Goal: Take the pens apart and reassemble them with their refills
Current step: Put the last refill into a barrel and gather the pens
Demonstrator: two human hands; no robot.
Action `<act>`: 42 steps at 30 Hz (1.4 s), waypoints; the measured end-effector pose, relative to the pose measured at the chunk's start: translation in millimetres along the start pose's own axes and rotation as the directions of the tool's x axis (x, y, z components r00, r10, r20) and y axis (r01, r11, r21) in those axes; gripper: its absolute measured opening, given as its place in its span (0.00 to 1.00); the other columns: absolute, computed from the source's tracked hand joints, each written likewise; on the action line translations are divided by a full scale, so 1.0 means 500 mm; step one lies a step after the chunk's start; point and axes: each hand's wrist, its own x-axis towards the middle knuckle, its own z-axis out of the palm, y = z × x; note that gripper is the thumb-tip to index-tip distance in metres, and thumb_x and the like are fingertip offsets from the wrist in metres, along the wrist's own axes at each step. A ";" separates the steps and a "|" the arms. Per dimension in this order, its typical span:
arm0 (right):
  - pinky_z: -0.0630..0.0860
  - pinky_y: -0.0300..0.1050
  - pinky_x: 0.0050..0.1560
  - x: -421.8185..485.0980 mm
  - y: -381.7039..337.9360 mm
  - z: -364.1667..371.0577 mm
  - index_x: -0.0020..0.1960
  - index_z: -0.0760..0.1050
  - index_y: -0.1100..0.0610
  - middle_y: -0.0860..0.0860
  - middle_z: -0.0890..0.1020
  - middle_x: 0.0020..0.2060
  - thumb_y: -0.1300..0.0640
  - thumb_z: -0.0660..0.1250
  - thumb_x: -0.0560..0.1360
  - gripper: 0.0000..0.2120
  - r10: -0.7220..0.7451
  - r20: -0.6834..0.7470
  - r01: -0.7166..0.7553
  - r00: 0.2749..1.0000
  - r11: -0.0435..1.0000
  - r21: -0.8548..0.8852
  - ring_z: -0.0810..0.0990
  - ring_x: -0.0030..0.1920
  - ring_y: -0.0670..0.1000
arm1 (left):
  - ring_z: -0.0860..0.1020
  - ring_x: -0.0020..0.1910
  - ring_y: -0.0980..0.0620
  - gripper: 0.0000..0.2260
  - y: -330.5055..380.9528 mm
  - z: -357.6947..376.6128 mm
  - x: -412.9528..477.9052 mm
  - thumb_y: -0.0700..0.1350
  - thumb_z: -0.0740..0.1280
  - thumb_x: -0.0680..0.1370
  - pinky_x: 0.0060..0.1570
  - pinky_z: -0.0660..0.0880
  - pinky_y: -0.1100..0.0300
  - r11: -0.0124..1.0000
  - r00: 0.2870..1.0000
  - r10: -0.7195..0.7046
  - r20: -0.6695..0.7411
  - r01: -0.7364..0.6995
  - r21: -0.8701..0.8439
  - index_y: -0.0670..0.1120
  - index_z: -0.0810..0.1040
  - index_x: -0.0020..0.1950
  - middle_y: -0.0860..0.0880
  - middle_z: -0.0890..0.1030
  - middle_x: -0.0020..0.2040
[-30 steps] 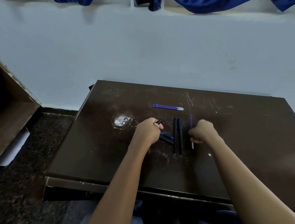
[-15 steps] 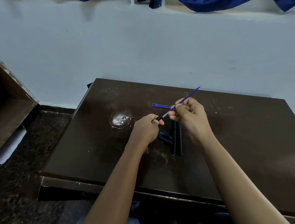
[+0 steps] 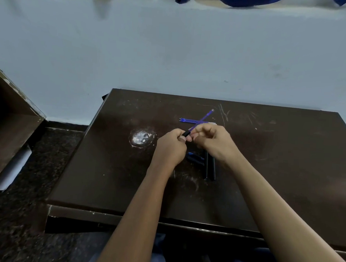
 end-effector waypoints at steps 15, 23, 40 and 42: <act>0.76 0.50 0.56 -0.004 0.035 0.052 0.67 0.70 0.59 0.58 0.74 0.61 0.59 0.65 0.77 0.19 0.196 0.106 -0.028 0.975 0.581 -0.814 0.74 0.61 0.57 | 0.70 0.37 0.60 0.12 0.006 -0.002 -0.006 0.41 0.54 0.82 0.32 0.62 0.70 1.000 0.999 0.003 -0.039 -0.004 -0.005 0.47 0.78 0.54 0.47 0.79 0.54; 0.77 0.47 0.54 0.016 0.046 0.029 0.53 0.77 0.58 0.54 0.80 0.50 0.60 0.69 0.73 0.09 0.140 -0.090 -0.167 0.986 0.829 -0.534 0.79 0.51 0.53 | 0.70 0.36 0.60 0.13 0.006 -0.004 -0.007 0.41 0.54 0.82 0.31 0.62 0.69 1.000 0.999 0.001 -0.039 -0.001 0.003 0.47 0.78 0.54 0.50 0.77 0.51; 0.79 0.39 0.47 0.014 -0.050 -0.069 0.47 0.78 0.59 0.54 0.83 0.43 0.69 0.66 0.75 0.06 0.216 -0.169 -0.048 0.962 0.738 0.673 0.82 0.44 0.49 | 0.69 0.35 0.60 0.13 0.005 -0.002 -0.003 0.41 0.55 0.82 0.29 0.62 0.69 1.000 0.999 -0.016 -0.030 0.016 0.010 0.49 0.79 0.52 0.50 0.76 0.50; 0.80 0.38 0.45 0.014 -0.051 -0.064 0.47 0.78 0.59 0.54 0.83 0.43 0.69 0.66 0.75 0.06 0.203 -0.162 -0.044 0.966 0.744 0.667 0.83 0.43 0.48 | 0.69 0.35 0.60 0.13 0.005 -0.003 -0.003 0.41 0.55 0.82 0.29 0.62 0.69 1.000 0.999 -0.018 -0.030 0.018 0.016 0.49 0.79 0.53 0.50 0.76 0.50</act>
